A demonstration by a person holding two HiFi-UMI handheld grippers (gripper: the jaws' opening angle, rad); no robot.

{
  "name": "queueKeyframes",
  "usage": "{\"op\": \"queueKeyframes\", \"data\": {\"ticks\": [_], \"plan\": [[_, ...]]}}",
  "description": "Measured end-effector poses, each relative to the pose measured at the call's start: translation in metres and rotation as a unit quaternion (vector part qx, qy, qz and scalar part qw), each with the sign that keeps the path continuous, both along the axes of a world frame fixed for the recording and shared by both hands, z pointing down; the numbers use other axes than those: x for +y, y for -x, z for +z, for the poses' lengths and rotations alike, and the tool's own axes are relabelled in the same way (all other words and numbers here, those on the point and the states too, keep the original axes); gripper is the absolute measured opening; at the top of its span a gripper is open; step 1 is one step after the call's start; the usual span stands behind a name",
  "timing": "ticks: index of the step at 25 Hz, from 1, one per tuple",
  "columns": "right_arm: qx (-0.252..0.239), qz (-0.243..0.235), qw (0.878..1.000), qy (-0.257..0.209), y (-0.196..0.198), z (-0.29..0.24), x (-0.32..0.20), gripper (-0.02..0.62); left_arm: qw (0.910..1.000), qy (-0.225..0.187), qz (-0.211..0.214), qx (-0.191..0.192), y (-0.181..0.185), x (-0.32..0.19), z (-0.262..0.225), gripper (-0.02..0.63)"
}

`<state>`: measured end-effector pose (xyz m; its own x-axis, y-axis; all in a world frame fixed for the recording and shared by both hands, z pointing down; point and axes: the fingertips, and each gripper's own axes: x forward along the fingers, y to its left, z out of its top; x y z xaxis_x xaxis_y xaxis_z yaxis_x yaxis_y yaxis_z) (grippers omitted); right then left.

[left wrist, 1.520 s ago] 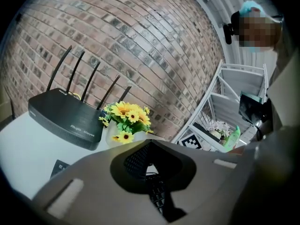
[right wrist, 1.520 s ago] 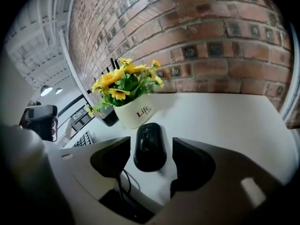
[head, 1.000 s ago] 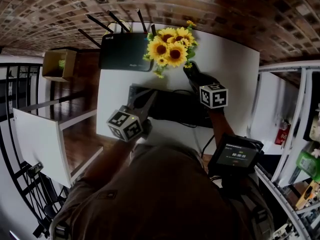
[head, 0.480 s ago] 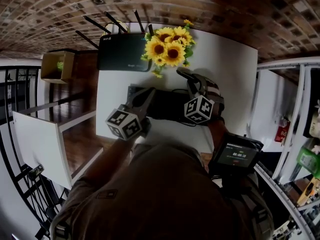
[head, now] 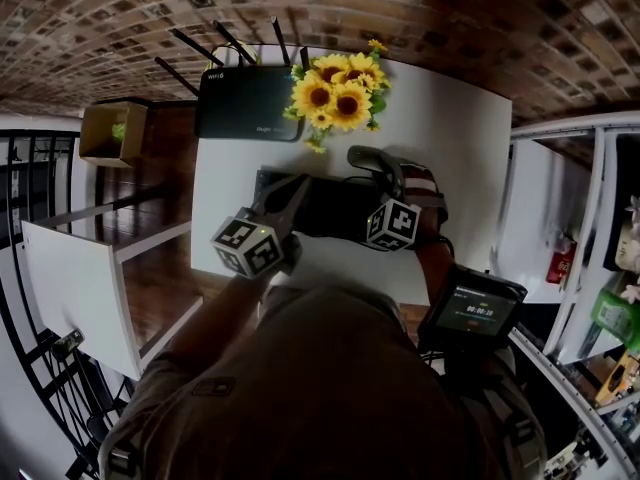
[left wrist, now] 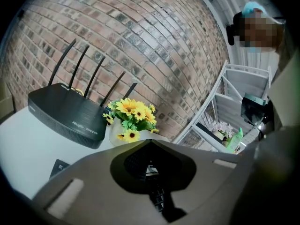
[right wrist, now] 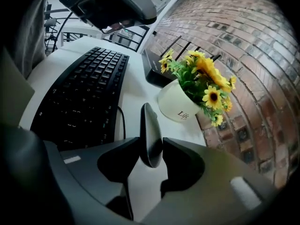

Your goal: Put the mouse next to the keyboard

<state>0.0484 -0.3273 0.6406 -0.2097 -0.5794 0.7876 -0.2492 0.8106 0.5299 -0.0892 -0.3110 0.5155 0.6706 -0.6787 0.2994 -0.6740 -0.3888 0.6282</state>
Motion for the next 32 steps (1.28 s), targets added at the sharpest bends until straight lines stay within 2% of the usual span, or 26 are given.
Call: {"op": "queueKeyframes", "data": {"ticks": [5, 10, 16, 23, 27, 30, 32], "plan": [[-0.017, 0.015, 0.999, 0.034, 0.0, 0.002, -0.001, 0.188, 1.0, 0.003, -0.002, 0.003, 0.002, 0.001, -0.002, 0.0], [-0.039, 0.032, 0.996, 0.08, -0.002, 0.004, -0.007, 0.251, 1.0, -0.003, -0.008, -0.001, 0.006, 0.0, 0.0, 0.0], [-0.053, 0.005, 0.985, 0.162, 0.004, 0.004, -0.004, 0.291, 0.9999, -0.003, -0.011, 0.003, 0.006, 0.0, 0.0, 0.0], [-0.054, -0.014, 0.981, 0.188, 0.007, 0.009, -0.004, 0.307, 0.9998, 0.0, -0.018, 0.006, 0.008, 0.0, -0.001, 0.0], [-0.061, -0.024, 0.974, 0.218, 0.007, 0.011, -0.007, 0.337, 0.9996, 0.001, -0.027, 0.004, 0.013, 0.0, 0.002, 0.0], [-0.064, -0.034, 0.968, 0.241, 0.005, 0.011, -0.012, 0.332, 0.9994, 0.002, -0.035, 0.004, 0.017, -0.001, 0.003, 0.0], [-0.07, -0.022, 0.969, 0.237, -0.003, 0.008, -0.023, 0.31, 0.9991, 0.003, -0.041, 0.004, 0.018, -0.002, 0.002, 0.0]]}}
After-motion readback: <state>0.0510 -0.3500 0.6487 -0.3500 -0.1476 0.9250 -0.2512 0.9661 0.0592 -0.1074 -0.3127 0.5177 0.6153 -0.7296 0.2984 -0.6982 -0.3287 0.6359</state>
